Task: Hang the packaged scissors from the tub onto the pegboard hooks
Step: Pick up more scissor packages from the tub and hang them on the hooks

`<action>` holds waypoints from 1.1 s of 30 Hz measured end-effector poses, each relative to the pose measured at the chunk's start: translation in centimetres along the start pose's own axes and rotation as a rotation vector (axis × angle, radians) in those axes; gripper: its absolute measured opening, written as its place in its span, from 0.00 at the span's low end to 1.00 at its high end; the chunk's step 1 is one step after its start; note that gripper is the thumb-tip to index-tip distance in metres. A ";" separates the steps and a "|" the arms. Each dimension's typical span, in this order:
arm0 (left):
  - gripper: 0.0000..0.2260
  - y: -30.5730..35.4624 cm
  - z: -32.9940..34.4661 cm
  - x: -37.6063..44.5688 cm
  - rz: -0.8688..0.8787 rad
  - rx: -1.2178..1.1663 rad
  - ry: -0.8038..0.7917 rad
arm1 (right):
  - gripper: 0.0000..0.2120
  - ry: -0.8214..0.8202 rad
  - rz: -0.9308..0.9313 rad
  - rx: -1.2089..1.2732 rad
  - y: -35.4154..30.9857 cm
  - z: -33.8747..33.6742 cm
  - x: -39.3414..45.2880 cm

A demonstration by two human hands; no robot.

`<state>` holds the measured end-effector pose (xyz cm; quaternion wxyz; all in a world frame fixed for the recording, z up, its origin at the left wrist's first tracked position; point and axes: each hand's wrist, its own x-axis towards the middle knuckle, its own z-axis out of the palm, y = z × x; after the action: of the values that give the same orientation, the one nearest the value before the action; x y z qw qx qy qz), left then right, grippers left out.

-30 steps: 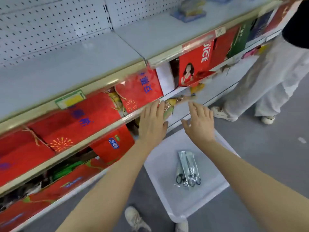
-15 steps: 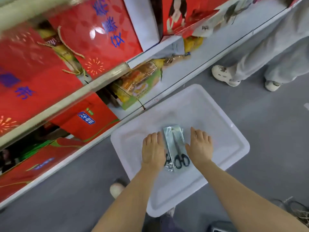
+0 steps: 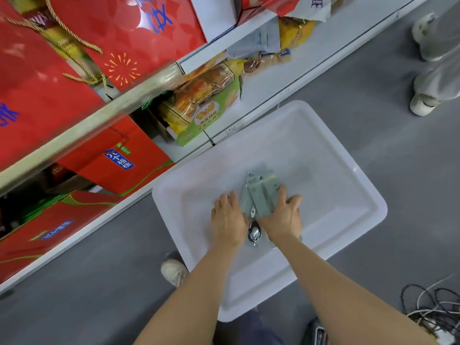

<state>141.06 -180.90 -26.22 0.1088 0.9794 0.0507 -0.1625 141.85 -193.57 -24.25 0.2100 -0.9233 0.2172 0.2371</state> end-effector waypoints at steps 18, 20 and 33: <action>0.07 3.4 -3.1 -0.5 -0.281 -0.730 -0.051 | 0.44 0.197 0.033 0.133 -0.5 -6.0 -3.4; 0.08 2.4 -5.8 -1.3 -0.248 -0.823 0.102 | 0.43 0.223 -0.027 0.191 -2.2 -7.0 -4.3; 0.30 -7.5 -33.6 -4.8 -0.093 -1.102 0.939 | 0.49 0.472 -0.589 0.503 -24.5 -17.2 -14.7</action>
<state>145.91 -166.23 4.92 0.5465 0.7456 0.2080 0.3197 148.46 -177.55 4.29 0.4309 -0.8949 0.0382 -0.1100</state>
